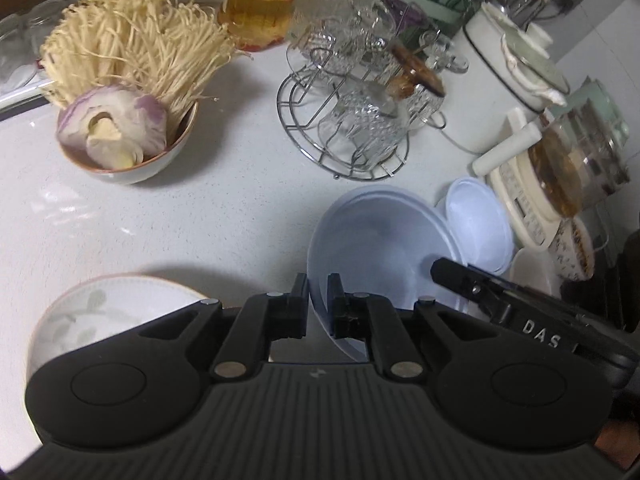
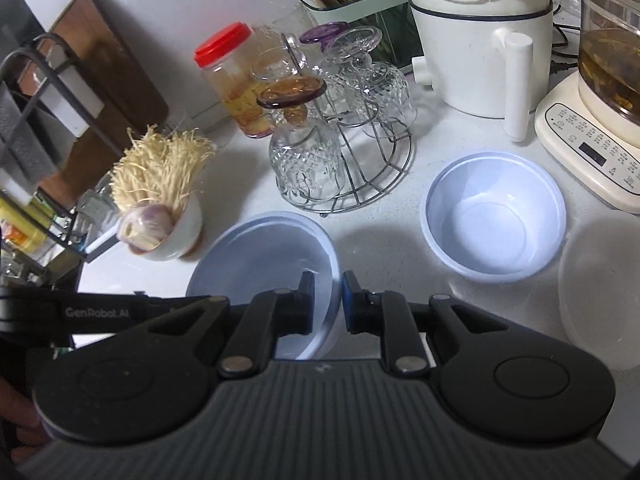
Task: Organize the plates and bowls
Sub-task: 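Lift the light blue bowl and carry it toward the plate stack, then lower the light blue bowl onto the counter and open both grippers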
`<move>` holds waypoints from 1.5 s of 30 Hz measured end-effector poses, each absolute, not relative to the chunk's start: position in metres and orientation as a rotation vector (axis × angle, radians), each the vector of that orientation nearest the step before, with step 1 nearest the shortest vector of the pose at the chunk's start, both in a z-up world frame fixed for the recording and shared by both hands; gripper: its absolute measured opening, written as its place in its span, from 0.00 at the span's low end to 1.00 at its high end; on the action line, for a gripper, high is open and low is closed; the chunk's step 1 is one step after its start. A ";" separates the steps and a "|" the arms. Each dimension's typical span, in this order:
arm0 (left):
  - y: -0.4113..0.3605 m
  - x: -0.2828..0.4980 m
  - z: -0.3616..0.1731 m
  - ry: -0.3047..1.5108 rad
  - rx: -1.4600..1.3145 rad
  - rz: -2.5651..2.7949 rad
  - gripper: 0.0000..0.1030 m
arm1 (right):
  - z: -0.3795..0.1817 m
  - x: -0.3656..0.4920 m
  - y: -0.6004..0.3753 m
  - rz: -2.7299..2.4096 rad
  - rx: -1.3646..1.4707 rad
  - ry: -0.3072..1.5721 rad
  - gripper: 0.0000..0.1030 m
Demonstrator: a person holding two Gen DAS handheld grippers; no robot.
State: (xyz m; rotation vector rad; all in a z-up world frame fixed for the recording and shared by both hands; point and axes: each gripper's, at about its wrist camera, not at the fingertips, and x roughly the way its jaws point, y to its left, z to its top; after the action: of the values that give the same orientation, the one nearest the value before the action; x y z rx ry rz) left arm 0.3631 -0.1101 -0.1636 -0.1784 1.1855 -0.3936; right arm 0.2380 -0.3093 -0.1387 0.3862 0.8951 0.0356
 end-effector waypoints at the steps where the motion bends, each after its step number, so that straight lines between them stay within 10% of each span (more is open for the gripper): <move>1: -0.111 0.367 -0.166 1.191 -0.166 -0.396 0.10 | -0.141 0.240 -0.308 0.030 0.388 0.896 0.18; 33: -0.126 0.405 -0.205 1.261 0.021 -0.461 0.10 | -0.183 0.246 -0.302 -0.089 0.415 0.899 0.18; 38: -0.119 0.403 -0.197 1.244 0.019 -0.446 0.10 | -0.174 0.242 -0.301 -0.101 0.401 0.881 0.53; 45: -0.115 0.395 -0.172 1.186 0.007 -0.438 0.10 | -0.154 0.234 -0.305 -0.113 0.383 0.849 0.52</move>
State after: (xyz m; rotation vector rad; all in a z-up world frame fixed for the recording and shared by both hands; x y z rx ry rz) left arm 0.3947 -0.1146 -0.1720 0.0065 1.1864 -0.4380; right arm 0.2344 -0.3047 -0.1538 0.3830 0.8488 -0.1125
